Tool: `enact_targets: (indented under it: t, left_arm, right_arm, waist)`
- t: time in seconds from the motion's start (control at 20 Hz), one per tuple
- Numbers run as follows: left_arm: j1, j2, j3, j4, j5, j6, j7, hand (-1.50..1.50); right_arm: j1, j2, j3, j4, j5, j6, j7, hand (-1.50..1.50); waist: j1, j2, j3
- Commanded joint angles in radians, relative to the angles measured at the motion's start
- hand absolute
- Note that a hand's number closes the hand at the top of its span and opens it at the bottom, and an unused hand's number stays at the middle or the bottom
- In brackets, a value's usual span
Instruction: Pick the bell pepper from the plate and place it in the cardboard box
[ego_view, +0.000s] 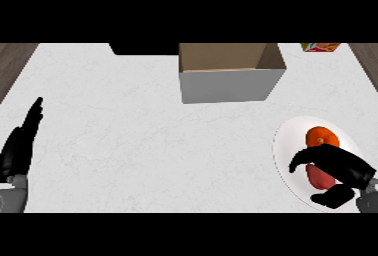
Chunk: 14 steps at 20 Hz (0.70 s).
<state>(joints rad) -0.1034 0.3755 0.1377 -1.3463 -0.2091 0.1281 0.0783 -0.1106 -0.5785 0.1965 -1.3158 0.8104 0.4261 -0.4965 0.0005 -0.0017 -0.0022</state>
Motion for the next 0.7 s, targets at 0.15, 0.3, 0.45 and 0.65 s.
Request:
enact_targets:
  t: [0.15, 0.3, 0.45, 0.65]
  left_arm:
    - [-0.05, 0.01, 0.03, 0.065, -0.004, -0.023, -0.023, 0.0]
    - [0.012, -0.016, 0.013, 0.008, -0.027, -0.005, -0.018, 0.0]
    - [0.009, -0.002, 0.028, 0.014, -0.005, -0.026, -0.015, 0.0]
    - [0.025, 0.03, 0.066, 0.003, 0.002, -0.016, 0.013, 0.0]
  right_arm:
    - [-0.098, 0.074, -0.053, 0.106, 0.074, -0.16, -0.017, 1.5]
    - [0.022, 0.058, -0.074, 0.033, 0.09, -0.271, -0.067, 1.5]
    - [-0.035, 0.13, -0.147, -0.01, 0.083, -0.28, 0.157, 1.5]
    - [0.021, 0.214, -0.284, -0.02, 0.135, -0.369, 0.56, 1.5]
  waist:
    - [0.001, 0.004, 0.002]
    - [-0.005, 0.001, 0.002]
    - [-0.01, 0.0, 0.001]
    - [-0.068, -0.015, -0.005]
